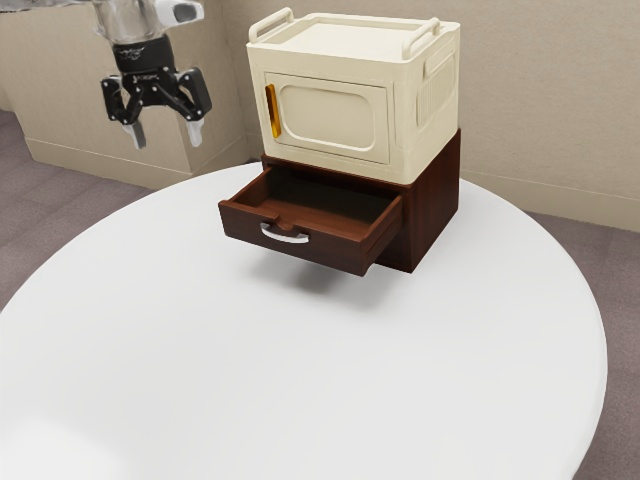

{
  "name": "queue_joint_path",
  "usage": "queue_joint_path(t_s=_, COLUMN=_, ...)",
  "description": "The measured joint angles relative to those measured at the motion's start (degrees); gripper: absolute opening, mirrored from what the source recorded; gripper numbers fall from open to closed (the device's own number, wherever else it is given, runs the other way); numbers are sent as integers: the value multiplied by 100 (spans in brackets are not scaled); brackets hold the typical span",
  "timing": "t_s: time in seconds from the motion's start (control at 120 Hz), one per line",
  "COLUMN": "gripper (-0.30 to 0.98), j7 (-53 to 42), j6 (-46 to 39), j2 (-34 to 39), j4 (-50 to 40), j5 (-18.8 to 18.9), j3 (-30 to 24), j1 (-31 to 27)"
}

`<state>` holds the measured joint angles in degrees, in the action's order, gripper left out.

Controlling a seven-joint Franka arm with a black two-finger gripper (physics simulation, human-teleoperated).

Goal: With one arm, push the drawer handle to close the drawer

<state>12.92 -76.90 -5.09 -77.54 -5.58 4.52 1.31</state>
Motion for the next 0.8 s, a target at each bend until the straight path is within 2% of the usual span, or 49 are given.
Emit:
queue_joint_path(t_s=0.092, gripper=69, j7=-98, j6=-367, j2=236, j4=-569, j5=88, j3=59, j1=-59)
queue_joint_path(t_s=0.133, gripper=69, j7=-138, j6=-610, j2=916, j4=-1392, j5=206, j3=-30, j1=-151)
queue_joint_path(t_s=0.192, gripper=68, j7=-178, j6=-966, j2=2158, j4=-2978, j5=400, j3=-99, j1=-122)
queue_joint_path(t_s=0.258, gripper=62, j7=-204, j6=-1347, j2=3413, j4=-4609, j5=539, j3=-134, j1=-72)
queue_joint_path(t_s=0.342, gripper=47, j7=-230, j6=-1903, j2=4044, j4=-5675, j5=634, j3=-289, j1=-64)
queue_joint_path(t_s=0.408, gripper=35, j7=-205, j6=-2381, j2=3892, j4=-5925, j5=668, j3=-479, j1=-68)
queue_joint_path(t_s=0.542, gripper=18, j7=-137, j6=-3185, j2=2851, j4=-5754, j5=630, j3=-539, j1=-71)
queue_joint_path(t_s=0.8, gripper=5, j7=-2, j6=-4117, j2=1420, j4=-4750, j5=577, j3=-833, j1=-65)
